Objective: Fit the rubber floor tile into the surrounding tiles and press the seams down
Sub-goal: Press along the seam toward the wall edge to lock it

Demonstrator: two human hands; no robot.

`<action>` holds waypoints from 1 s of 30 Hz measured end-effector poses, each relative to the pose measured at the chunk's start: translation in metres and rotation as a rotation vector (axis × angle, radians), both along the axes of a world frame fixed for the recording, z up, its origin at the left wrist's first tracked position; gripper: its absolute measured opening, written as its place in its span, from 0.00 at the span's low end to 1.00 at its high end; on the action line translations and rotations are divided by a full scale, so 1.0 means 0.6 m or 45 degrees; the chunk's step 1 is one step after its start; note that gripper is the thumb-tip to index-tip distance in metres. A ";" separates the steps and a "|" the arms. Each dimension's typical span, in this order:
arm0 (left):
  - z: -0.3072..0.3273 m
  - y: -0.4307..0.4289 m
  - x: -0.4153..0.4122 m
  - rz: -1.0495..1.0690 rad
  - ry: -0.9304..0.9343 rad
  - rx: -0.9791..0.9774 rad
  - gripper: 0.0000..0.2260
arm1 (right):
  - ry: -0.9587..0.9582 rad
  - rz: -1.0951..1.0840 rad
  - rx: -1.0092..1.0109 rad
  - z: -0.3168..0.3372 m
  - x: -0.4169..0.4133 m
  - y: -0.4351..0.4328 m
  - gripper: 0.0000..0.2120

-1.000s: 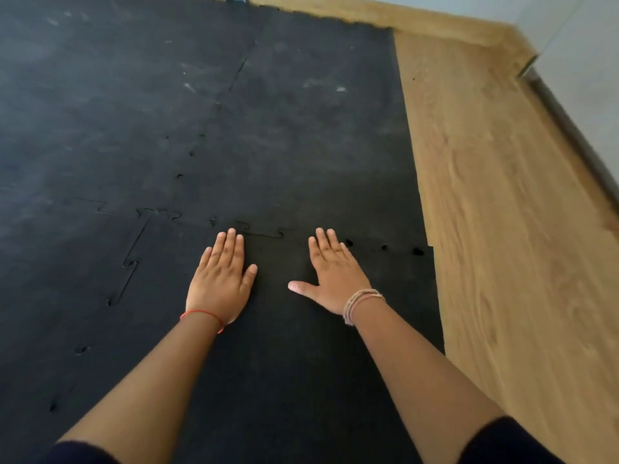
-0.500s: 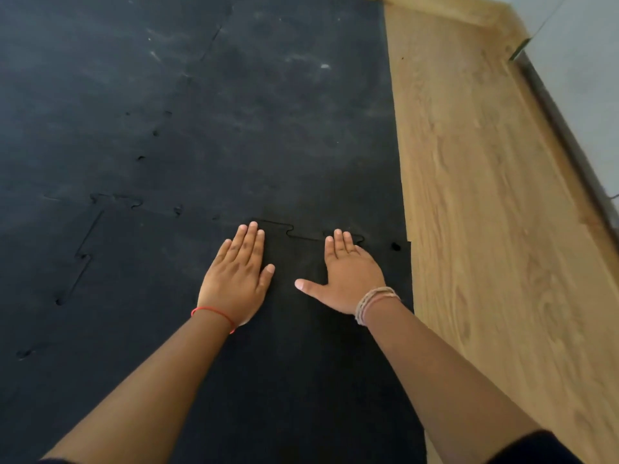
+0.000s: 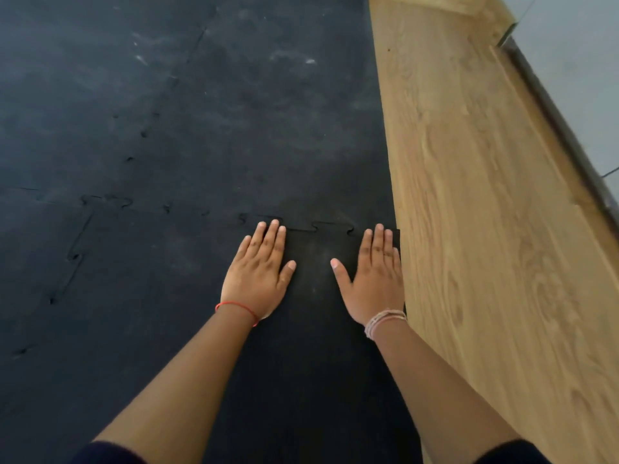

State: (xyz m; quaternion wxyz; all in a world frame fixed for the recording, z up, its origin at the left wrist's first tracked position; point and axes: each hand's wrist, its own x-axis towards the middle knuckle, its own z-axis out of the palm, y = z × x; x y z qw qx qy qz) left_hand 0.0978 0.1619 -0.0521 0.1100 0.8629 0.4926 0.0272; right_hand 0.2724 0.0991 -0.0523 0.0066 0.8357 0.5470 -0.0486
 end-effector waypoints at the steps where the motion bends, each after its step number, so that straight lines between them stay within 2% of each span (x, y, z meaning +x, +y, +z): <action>1: -0.002 0.001 -0.001 0.007 -0.017 0.005 0.34 | -0.008 0.025 0.005 -0.003 0.000 0.002 0.39; 8: -0.001 -0.002 0.000 0.007 -0.006 -0.008 0.30 | 0.025 0.012 -0.043 0.005 0.003 0.008 0.42; 12: 0.007 -0.004 0.002 -0.002 0.064 -0.022 0.32 | 0.124 0.029 -0.128 0.020 0.009 0.007 0.38; 16: 0.013 -0.007 0.015 0.000 0.110 -0.059 0.35 | 0.291 0.087 -0.228 0.038 0.033 0.005 0.42; 20: 0.007 -0.034 0.065 -0.229 0.059 -0.069 0.38 | 0.232 -0.003 -0.291 0.041 0.054 -0.020 0.46; 25: -0.008 -0.037 0.076 -0.181 -0.002 -0.056 0.32 | 0.016 0.109 -0.406 0.038 0.057 -0.014 0.44; 30: -0.003 -0.038 0.076 -0.200 0.024 -0.049 0.31 | 0.003 0.120 -0.459 0.051 0.060 -0.014 0.44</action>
